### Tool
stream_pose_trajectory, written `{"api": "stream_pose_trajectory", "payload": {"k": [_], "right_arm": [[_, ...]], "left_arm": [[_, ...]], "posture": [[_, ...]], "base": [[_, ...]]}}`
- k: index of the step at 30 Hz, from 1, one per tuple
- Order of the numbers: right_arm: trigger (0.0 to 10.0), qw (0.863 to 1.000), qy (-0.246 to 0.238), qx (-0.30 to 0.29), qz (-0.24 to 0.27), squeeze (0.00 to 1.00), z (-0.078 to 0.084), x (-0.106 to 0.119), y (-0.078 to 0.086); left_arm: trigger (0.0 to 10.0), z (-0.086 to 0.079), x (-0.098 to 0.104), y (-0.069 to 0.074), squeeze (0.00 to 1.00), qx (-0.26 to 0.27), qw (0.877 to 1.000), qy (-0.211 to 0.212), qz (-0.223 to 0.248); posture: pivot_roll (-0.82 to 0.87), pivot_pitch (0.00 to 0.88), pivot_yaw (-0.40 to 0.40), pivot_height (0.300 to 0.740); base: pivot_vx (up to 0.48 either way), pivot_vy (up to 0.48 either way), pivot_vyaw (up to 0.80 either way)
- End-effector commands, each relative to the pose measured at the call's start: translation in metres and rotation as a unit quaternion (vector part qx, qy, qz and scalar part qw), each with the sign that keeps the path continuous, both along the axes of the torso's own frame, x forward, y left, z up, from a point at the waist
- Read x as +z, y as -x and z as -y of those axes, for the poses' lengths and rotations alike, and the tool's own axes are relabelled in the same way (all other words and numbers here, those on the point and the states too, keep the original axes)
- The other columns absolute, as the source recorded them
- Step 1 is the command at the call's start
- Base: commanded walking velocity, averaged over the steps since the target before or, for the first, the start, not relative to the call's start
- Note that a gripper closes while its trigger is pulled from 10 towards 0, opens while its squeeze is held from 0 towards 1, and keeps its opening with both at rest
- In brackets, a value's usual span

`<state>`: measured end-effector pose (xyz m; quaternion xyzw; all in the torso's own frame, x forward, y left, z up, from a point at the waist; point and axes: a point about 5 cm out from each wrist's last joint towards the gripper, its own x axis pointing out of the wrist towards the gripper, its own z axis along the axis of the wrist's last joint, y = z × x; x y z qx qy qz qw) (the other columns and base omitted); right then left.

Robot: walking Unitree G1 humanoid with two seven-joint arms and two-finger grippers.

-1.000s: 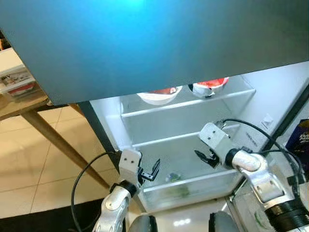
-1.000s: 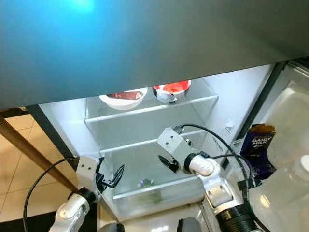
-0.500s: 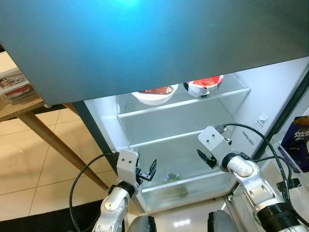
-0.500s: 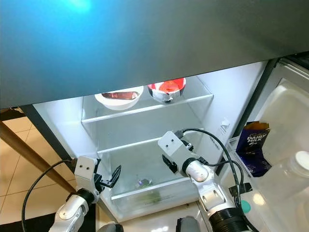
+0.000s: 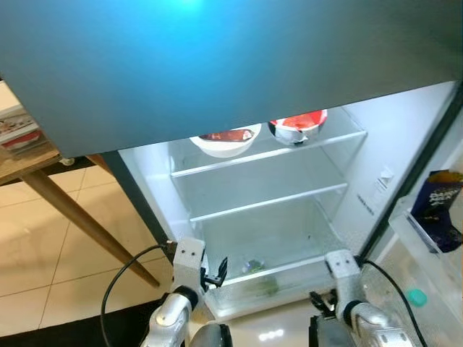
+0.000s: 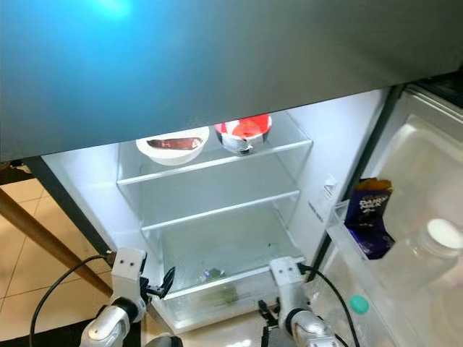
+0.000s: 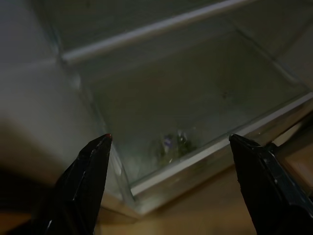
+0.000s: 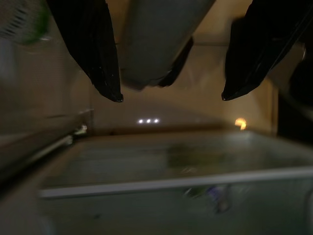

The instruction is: Restocking fridge

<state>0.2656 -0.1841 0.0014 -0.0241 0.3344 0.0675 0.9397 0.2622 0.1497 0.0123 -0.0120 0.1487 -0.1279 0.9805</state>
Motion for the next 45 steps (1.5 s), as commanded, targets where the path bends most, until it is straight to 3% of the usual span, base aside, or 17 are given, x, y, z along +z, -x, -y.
{"api": "stream_pose_trajectory", "payload": {"k": [1, 5, 8, 13, 21, 27, 45], "right_arm": [[10.0, 0.999, -0.020, -0.031, -0.006, 0.00, 0.003, -0.006, 0.005], [10.0, 0.996, -0.046, -0.076, 0.030, 0.00, 0.015, -0.002, 0.003], [10.0, 0.994, -0.028, -0.092, 0.052, 0.00, 0.025, -0.003, 0.005], [10.0, 0.994, -0.015, -0.099, 0.043, 0.00, 0.030, -0.016, 0.017], [10.0, 0.993, -0.023, -0.120, 0.008, 0.00, 0.028, -0.036, 0.038], [10.0, 0.992, -0.046, -0.116, 0.014, 0.00, 0.026, -0.039, 0.043], [10.0, 0.996, -0.049, -0.072, 0.035, 0.00, 0.016, -0.035, 0.031]], "left_arm": [[10.0, -0.015, -0.015, 0.011, 0.00, 0.021, 0.999, -0.010, -0.039], [10.0, -0.018, -0.026, 0.018, 0.00, 0.030, 0.997, -0.013, -0.067], [10.0, -0.020, -0.033, 0.022, 0.00, 0.040, 0.995, -0.012, -0.087], [10.0, -0.020, -0.036, 0.023, 0.00, 0.039, 0.994, -0.010, -0.104], [10.0, -0.021, -0.044, 0.026, 0.00, 0.033, 0.991, -0.027, -0.130], [10.0, -0.019, -0.044, 0.024, 0.00, 0.029, 0.991, -0.024, -0.130], [10.0, -0.015, -0.037, 0.014, 0.00, 0.014, 0.993, -0.025, -0.110]], "posture": [[-0.08, 0.140, 0.069, 0.621], [-0.07, 0.139, 0.074, 0.621], [-0.08, 0.138, 0.078, 0.621], [-0.07, 0.132, 0.079, 0.621], [-0.07, 0.128, 0.098, 0.621], [-0.07, 0.128, 0.097, 0.631], [-0.07, 0.103, 0.093, 0.651]], "base": [[0.000, 0.000, 0.00], [0.000, 0.000, 0.00], [0.000, 0.000, 0.00], [0.000, 0.000, 0.00], [0.000, 0.000, 0.00], [0.000, 0.000, 0.00], [0.000, 0.000, 0.00]]}}
